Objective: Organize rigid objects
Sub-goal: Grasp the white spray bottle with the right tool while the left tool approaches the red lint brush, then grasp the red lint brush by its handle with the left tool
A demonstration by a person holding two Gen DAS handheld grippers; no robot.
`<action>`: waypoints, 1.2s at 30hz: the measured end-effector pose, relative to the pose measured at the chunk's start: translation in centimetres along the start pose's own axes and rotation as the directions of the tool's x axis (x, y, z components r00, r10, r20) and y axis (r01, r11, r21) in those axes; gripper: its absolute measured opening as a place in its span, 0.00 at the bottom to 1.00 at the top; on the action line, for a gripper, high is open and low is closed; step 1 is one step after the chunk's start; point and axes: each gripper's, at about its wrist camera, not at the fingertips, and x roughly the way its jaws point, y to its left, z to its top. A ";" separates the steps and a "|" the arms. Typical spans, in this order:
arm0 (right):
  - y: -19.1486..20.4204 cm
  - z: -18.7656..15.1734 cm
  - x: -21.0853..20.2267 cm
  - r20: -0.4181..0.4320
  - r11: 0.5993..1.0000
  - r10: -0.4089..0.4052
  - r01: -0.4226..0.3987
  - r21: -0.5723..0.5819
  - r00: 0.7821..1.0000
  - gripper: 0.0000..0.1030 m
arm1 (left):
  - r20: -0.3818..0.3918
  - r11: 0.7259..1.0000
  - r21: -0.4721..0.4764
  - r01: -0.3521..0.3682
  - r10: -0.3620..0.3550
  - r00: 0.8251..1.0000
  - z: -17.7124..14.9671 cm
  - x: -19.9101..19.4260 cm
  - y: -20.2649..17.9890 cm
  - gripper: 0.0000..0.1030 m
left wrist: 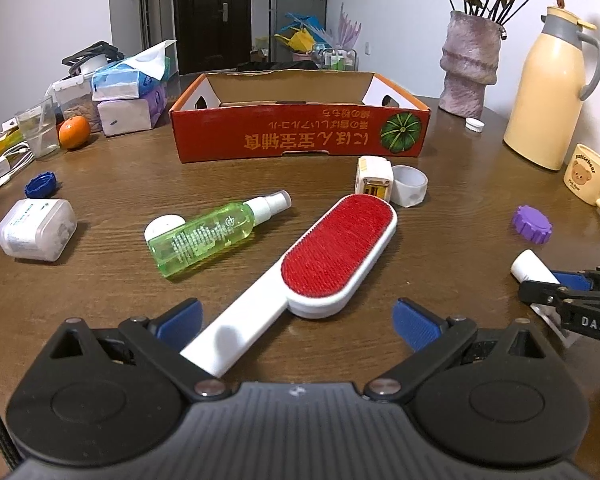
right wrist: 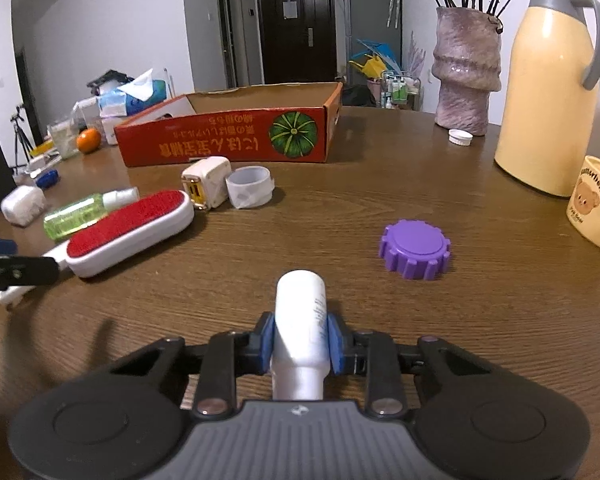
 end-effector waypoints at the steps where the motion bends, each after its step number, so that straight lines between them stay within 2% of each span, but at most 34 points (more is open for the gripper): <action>1: -0.1 0.1 0.0 0.001 1.000 0.004 -0.004 0.005 1.000 0.26 | -0.001 1.000 0.002 -0.001 0.001 1.000 0.1 0.2 0.0 1.00; 9: 0.2 1.4 0.2 0.054 0.997 0.054 -0.057 0.057 0.997 0.26 | -0.022 1.000 0.030 -0.008 0.008 1.000 1.5 2.3 0.1 1.00; 20: 1.7 3.6 2.1 0.104 0.989 0.101 -0.112 0.098 0.989 0.26 | -0.027 0.997 0.077 0.021 -0.019 0.999 3.1 5.2 -0.8 1.00; 28: 1.1 3.3 2.3 0.174 0.983 0.091 -0.116 0.144 0.981 0.26 | -0.051 0.996 0.077 0.039 -0.035 0.998 2.6 7.3 -1.0 1.00; 34: 1.1 3.2 2.8 0.168 0.981 0.099 -0.124 0.149 0.981 0.26 | -0.054 0.996 0.077 0.048 -0.044 0.998 2.3 7.8 -0.9 0.94; 36: 1.0 3.1 2.8 0.168 0.980 0.098 -0.124 0.153 0.981 0.26 | -0.045 0.995 0.083 0.052 -0.049 0.998 2.2 7.6 -1.0 0.88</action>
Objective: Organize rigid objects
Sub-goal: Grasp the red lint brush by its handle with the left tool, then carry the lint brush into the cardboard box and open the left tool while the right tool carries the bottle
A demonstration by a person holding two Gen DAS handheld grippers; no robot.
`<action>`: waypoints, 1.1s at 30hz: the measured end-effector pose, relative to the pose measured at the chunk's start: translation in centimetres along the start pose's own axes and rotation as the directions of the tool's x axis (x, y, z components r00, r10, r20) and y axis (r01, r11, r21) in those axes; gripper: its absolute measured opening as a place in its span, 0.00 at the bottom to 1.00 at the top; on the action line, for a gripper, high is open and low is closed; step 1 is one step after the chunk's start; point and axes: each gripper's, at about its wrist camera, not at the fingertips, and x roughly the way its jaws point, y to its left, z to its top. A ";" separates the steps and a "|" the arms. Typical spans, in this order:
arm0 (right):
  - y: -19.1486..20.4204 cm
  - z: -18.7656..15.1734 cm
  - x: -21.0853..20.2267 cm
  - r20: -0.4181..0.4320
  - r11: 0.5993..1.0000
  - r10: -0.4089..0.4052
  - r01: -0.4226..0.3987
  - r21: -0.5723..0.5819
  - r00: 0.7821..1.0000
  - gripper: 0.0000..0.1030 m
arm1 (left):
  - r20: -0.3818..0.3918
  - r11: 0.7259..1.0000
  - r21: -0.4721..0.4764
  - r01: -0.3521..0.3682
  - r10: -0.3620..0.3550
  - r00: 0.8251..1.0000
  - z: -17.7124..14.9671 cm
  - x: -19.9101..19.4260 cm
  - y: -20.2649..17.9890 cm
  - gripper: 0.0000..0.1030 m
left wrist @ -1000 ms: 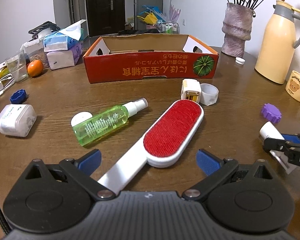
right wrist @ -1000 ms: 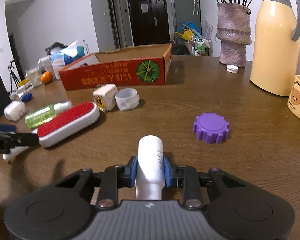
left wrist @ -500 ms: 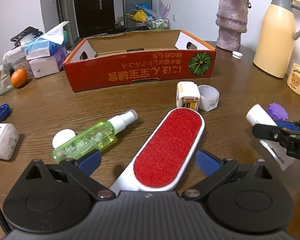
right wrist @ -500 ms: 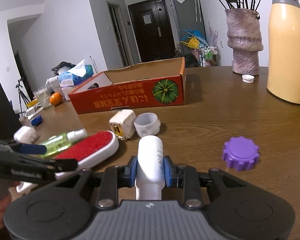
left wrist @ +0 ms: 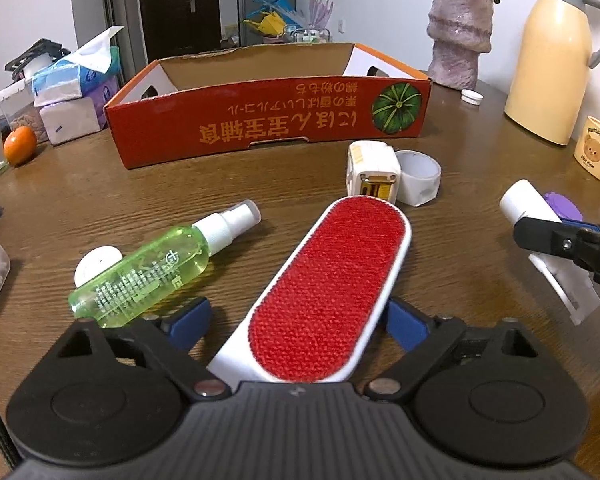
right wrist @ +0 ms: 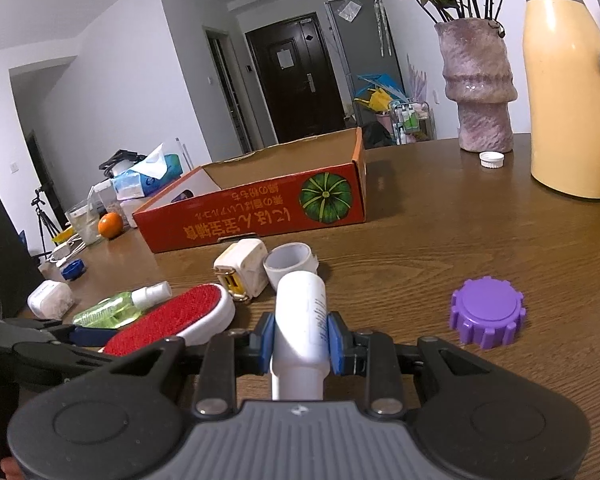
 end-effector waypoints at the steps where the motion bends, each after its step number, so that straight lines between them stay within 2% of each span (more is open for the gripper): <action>1: 0.0 0.0 0.0 0.002 1.000 0.000 0.000 0.002 1.000 0.26 | 0.005 1.000 0.005 0.003 -0.003 1.000 -0.1 -0.1 -0.1 0.87; 9: 0.1 -0.1 -0.2 0.011 1.000 0.002 -0.002 0.000 1.000 0.26 | 0.040 0.999 0.026 0.039 -0.040 0.998 -0.5 -0.9 -0.6 0.57; 10: 0.1 -0.1 -0.3 0.012 1.000 0.002 -0.002 0.001 1.000 0.26 | 0.042 0.998 0.024 0.051 -0.052 0.998 -0.6 -1.1 -0.6 0.56; 15: 0.1 -0.1 -0.4 0.020 1.000 0.001 -0.001 0.001 1.000 0.26 | 0.045 0.996 0.030 0.085 -0.086 0.995 -0.9 -1.6 -0.9 0.56; 33: 1.1 0.6 -1.0 0.045 1.000 -0.011 0.012 -0.015 0.999 0.26 | 0.121 0.994 0.076 0.075 -0.084 0.989 -0.1 -5.1 -0.9 0.56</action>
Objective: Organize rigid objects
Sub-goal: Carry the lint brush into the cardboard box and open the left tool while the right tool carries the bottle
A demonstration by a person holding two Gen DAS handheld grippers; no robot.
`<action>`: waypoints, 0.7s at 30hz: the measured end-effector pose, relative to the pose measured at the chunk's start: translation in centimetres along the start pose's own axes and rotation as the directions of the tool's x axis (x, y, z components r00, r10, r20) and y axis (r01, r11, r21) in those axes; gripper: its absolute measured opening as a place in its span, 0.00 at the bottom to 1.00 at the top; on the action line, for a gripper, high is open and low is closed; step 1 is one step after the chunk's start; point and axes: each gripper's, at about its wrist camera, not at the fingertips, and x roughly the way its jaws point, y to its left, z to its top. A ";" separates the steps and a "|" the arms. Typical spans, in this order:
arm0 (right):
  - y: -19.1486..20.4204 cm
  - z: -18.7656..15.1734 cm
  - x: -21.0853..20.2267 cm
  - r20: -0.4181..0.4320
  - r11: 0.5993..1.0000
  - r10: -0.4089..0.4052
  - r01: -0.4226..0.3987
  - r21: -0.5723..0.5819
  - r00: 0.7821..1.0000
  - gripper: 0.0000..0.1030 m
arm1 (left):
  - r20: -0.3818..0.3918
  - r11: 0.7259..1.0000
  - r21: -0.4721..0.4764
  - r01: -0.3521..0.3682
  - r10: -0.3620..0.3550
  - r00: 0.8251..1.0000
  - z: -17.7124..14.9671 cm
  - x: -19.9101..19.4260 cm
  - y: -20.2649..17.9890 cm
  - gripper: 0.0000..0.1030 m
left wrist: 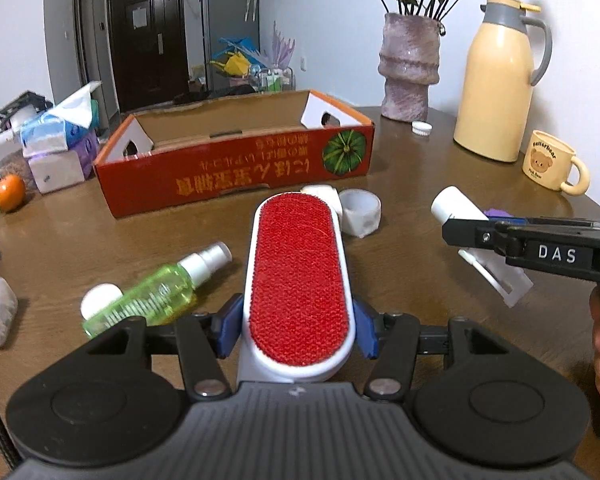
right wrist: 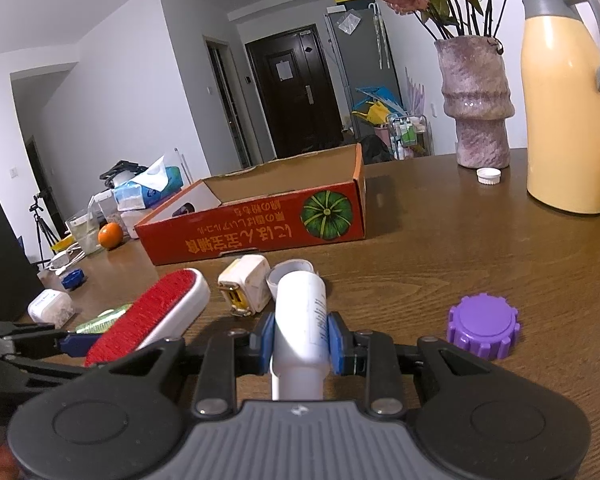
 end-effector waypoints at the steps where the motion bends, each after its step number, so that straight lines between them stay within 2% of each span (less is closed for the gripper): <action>1: 0.2 0.2 -0.1 0.003 1.000 0.000 0.000 -0.003 1.000 0.26 | 0.008 1.000 0.004 -0.002 0.002 1.000 0.2 -0.3 0.1 0.56; 11: 2.4 2.7 0.1 0.041 0.999 0.000 0.002 -0.041 0.999 0.26 | 0.076 0.999 0.004 -0.036 0.036 0.996 3.1 -2.1 2.3 0.56; 21: 4.4 5.2 2.0 0.058 0.998 -0.003 0.007 -0.069 0.998 0.26 | 0.116 0.999 -0.002 -0.033 0.033 0.993 5.6 -1.6 4.2 0.56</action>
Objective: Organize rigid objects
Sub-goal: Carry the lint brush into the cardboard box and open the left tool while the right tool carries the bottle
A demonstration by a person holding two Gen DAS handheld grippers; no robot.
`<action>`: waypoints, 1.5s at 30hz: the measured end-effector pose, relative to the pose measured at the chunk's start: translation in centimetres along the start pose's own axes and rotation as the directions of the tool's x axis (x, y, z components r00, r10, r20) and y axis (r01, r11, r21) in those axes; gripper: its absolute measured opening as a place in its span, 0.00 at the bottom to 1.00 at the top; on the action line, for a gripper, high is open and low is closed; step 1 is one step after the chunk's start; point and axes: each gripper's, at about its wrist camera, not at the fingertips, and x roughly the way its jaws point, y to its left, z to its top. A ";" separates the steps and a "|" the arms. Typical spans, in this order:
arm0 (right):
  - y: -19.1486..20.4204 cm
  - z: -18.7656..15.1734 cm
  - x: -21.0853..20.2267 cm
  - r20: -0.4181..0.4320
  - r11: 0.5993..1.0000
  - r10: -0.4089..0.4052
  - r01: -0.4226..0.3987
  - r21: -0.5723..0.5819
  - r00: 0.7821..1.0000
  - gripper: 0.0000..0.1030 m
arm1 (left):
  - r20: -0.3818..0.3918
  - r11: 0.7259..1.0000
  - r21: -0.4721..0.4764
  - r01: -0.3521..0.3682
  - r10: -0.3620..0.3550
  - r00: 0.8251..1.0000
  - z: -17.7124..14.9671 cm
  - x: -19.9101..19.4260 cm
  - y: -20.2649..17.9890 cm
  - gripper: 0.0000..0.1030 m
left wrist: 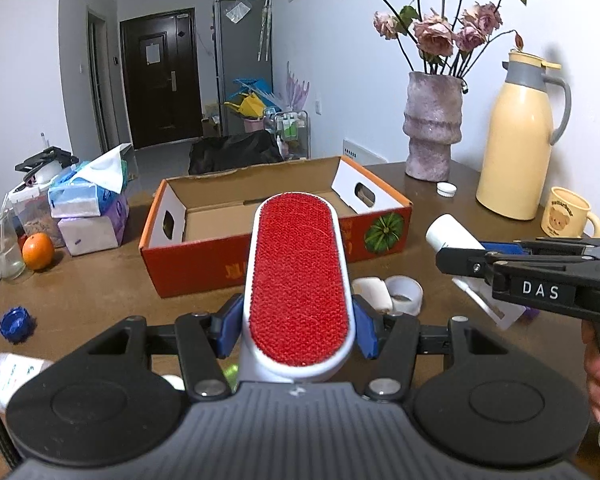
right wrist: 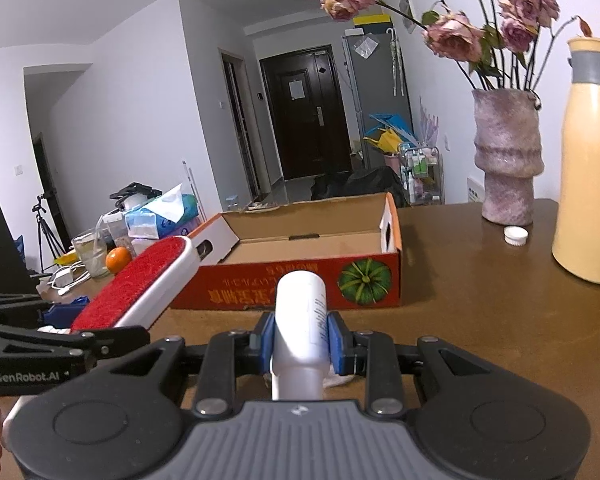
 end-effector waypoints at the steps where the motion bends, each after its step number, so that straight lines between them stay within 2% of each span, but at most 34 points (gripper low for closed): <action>1: 0.2 0.2 0.3 0.001 1.000 0.000 0.000 -0.004 1.000 0.26 | 0.002 1.000 -0.005 0.001 -0.001 1.000 0.2 0.2 0.3 0.56; 19: 1.1 4.7 6.5 0.031 1.000 0.000 -0.001 0.023 1.000 0.26 | 0.029 0.998 -0.069 -0.007 0.009 1.000 4.0 5.7 3.9 0.56; 31: 0.1 7.5 11.1 0.036 0.999 -0.023 0.022 0.037 0.999 0.26 | 0.033 0.994 -0.092 -0.058 0.062 0.998 6.5 10.0 5.9 0.56; 45: -0.2 9.5 16.6 0.004 0.998 -0.054 0.053 0.017 0.999 0.26 | 0.031 0.992 -0.108 -0.072 0.076 0.997 9.3 15.6 7.1 0.56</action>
